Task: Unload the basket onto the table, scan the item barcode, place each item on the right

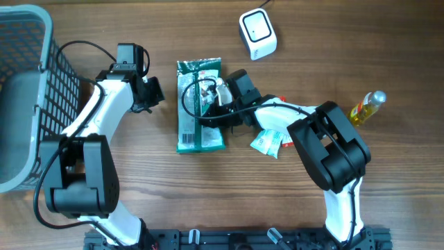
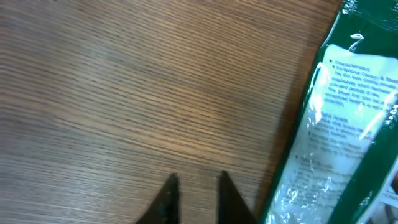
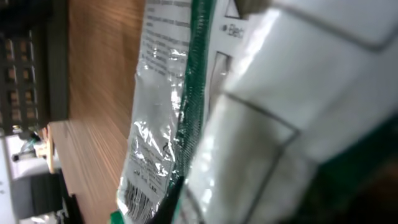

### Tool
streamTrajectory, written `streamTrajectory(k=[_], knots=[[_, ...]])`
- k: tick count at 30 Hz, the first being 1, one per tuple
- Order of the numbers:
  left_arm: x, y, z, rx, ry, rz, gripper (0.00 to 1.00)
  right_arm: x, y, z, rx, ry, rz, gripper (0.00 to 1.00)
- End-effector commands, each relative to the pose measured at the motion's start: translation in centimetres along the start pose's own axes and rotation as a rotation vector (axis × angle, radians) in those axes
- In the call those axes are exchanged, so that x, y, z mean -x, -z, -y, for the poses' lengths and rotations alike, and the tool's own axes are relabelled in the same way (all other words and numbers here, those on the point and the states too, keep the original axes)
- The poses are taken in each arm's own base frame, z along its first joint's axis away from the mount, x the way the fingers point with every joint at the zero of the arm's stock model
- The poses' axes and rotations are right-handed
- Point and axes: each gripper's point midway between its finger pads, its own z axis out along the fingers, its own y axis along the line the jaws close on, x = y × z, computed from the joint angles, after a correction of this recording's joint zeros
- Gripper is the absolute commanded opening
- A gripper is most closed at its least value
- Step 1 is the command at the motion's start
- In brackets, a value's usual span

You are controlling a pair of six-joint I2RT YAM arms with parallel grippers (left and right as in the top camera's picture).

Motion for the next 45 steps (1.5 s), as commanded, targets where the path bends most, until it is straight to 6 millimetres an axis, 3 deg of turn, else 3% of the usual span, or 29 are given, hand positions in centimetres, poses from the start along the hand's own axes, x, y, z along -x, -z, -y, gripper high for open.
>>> streamTrajectory(k=[1, 2, 3, 7, 9, 16, 20, 25, 29, 34, 38, 45], knots=[[0.2, 0.3, -0.8, 0.031, -0.007, 0.015, 0.38, -1.9, -1.2, 2.4, -0.063, 0.005, -0.04, 0.04], [0.2, 0.3, -0.8, 0.031, -0.007, 0.015, 0.89, -1.8, -1.2, 2.4, -0.062, 0.014, -0.039, 0.04], [0.1, 0.3, -0.8, 0.031, -0.007, 0.014, 1.0, -1.7, -1.1, 2.3, -0.062, 0.025, -0.036, 0.04], [-0.1, 0.3, -1.3, 0.061, -0.007, 0.009, 1.0, -0.3, 0.9, 1.4, -0.061, 0.094, -0.01, 0.04], [-0.4, 0.4, -2.5, 0.124, -0.009, 0.001, 1.0, 0.5, 2.9, 0.6, -0.073, 0.157, -0.002, 0.04], [0.4, 0.7, -3.9, 0.211, -0.009, 0.043, 1.0, 4.0, 13.2, -3.2, -0.239, 0.438, 0.08, 0.04], [0.4, 0.7, -4.0, 0.211, -0.009, 0.043, 1.0, 4.7, 17.7, -6.7, -0.314, 0.689, 0.123, 0.04], [0.4, 0.7, -4.0, 0.211, -0.009, 0.043, 1.0, 4.7, 21.5, -9.5, -0.379, 0.935, 0.17, 0.04], [0.4, 0.7, -4.0, 0.211, -0.009, 0.043, 1.0, 5.2, 24.8, -11.5, -0.459, 1.028, 0.171, 0.04], [0.4, 0.7, -4.0, 0.211, -0.009, 0.043, 1.0, 6.1, 30.6, -14.8, -0.633, 1.144, 0.137, 0.04], [0.4, 0.7, -4.0, 0.211, -0.009, 0.043, 1.0, 6.9, 32.3, -16.3, -0.729, 1.22, 0.15, 0.05], [0.4, 0.7, -4.0, 0.211, -0.009, 0.043, 1.0, 9.8, 31.5, -16.1, -0.85, 1.371, 0.141, 0.04]])
